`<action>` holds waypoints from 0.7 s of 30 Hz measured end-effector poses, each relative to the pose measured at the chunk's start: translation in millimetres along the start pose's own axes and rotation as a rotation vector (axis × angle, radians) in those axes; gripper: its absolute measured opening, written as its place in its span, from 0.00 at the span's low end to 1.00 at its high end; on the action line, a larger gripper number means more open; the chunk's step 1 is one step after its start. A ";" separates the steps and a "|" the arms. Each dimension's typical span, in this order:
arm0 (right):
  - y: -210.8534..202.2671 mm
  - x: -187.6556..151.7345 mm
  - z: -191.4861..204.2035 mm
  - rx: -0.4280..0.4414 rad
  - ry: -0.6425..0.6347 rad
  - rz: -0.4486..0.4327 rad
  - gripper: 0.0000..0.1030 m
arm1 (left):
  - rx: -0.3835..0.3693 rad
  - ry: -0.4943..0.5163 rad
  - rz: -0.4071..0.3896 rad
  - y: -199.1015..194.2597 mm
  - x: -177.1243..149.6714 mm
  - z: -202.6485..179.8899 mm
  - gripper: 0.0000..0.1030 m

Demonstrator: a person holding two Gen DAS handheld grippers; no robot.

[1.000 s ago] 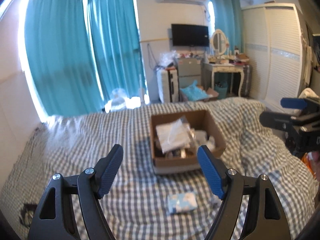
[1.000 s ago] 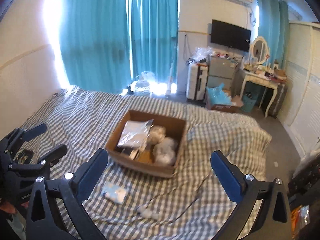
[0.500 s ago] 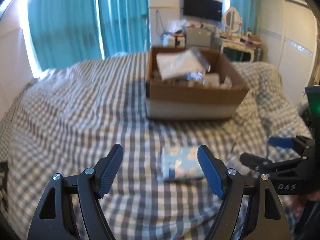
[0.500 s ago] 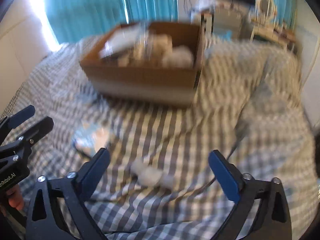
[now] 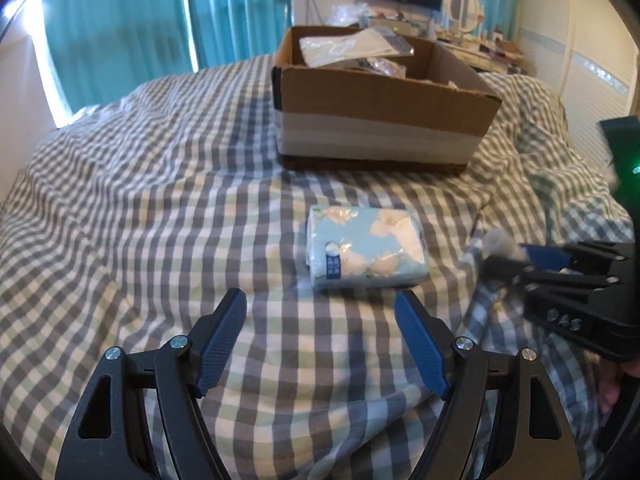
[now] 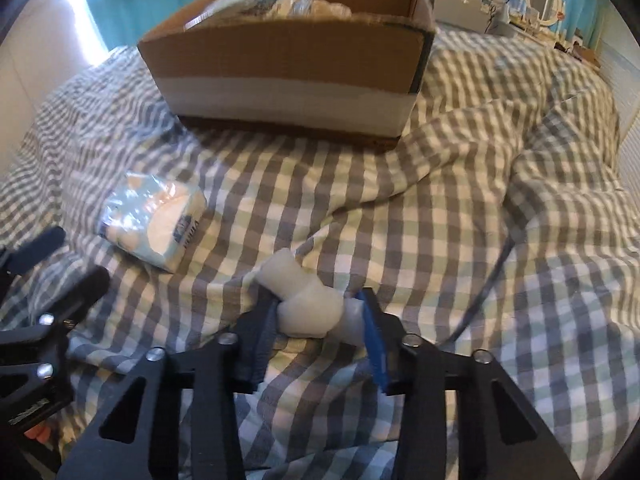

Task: Organize soft objects
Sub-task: 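Grasp the blue-and-white tissue pack with left tool while right tool grasps the white sock, then lower tissue pack and sock into the box with both tools and release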

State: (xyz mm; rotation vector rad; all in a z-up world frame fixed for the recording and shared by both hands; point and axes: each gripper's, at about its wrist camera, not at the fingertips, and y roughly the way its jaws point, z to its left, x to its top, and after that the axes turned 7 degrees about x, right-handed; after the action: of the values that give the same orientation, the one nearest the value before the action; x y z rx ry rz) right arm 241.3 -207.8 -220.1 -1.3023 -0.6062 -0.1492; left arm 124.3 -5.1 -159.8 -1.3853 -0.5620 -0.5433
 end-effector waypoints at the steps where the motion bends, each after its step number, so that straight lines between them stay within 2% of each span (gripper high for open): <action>1: -3.4 0.4 -0.3 0.005 0.002 -0.011 0.34 | 0.000 -0.004 0.001 -0.4 -0.3 0.6 0.76; 5: -23.6 -0.4 0.2 0.001 -0.003 -0.065 0.34 | -0.012 -0.032 0.006 -0.9 4.3 -3.6 0.76; 9: -43.7 4.1 -1.0 0.013 -0.004 -0.130 0.34 | -0.036 -0.013 -0.015 0.2 14.6 -14.8 0.76; 14: -55.4 18.3 -10.0 0.027 -0.003 -0.168 0.34 | -0.056 0.022 -0.008 15.7 25.7 -30.3 0.76; 18: -68.5 30.7 -17.9 0.013 0.004 -0.224 0.34 | -0.022 0.045 0.005 34.9 27.3 -35.9 0.76; 21: -69.3 28.8 -30.3 0.023 0.041 -0.227 0.34 | 0.013 0.041 0.016 46.4 26.1 -34.7 0.76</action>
State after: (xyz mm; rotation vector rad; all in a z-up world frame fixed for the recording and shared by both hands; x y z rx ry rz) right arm 245.5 -248.8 -150.4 -1.2035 -0.7175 -0.3535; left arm 176.1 -35.3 -180.8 -1.3623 -0.5205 -0.5526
